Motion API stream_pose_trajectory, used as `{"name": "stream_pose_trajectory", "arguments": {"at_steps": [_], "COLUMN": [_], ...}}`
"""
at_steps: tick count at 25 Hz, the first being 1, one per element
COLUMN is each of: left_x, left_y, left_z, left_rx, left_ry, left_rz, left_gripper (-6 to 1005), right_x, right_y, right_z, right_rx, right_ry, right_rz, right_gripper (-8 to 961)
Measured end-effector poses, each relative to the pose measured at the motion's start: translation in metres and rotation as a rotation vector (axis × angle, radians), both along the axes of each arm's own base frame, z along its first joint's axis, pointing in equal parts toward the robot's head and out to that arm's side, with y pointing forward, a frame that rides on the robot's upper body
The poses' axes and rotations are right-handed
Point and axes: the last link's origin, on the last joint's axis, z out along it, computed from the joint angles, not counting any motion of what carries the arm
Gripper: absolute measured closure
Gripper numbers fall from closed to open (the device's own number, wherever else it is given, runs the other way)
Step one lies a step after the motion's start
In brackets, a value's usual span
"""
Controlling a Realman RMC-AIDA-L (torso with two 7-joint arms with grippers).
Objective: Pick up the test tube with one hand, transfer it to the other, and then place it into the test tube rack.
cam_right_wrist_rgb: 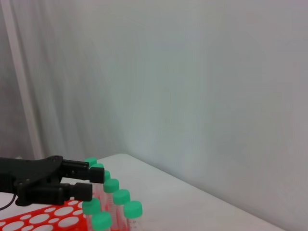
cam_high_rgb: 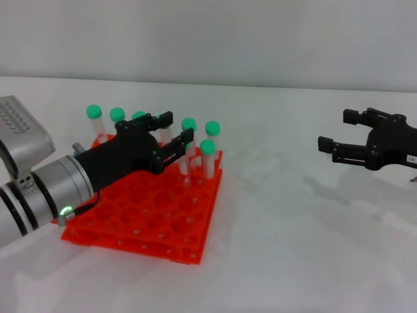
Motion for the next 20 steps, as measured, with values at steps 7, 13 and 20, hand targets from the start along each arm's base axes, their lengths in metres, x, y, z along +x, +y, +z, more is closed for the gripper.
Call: {"name": "stream_pose_trajectory", "arguments": {"at_steps": [7, 13, 20], "left_x": [-0.005, -0.026, -0.082], "left_y": [-0.008, -0.034, -0.092], "left_z": [0.000, 0.030, 0.061], "left_rx": [-0.003, 0.131, 0.393], "left_ry": [-0.006, -0.091, -0.169], "left_rz": [-0.003, 0.002, 0.148], "left_gripper": [357, 260, 252], "right_x": [-0.003, 0.003, 0.038], "right_y": [0.001, -0.004, -0.019], "right_z": [0.000, 0.010, 0.040], "right_rx": [-0.003, 0.036, 0.162], "right_ry": [0.003, 0.059, 0.116], "right_rz": [0.005, -0.006, -0.048], "right_gripper": [77, 77, 77]}}
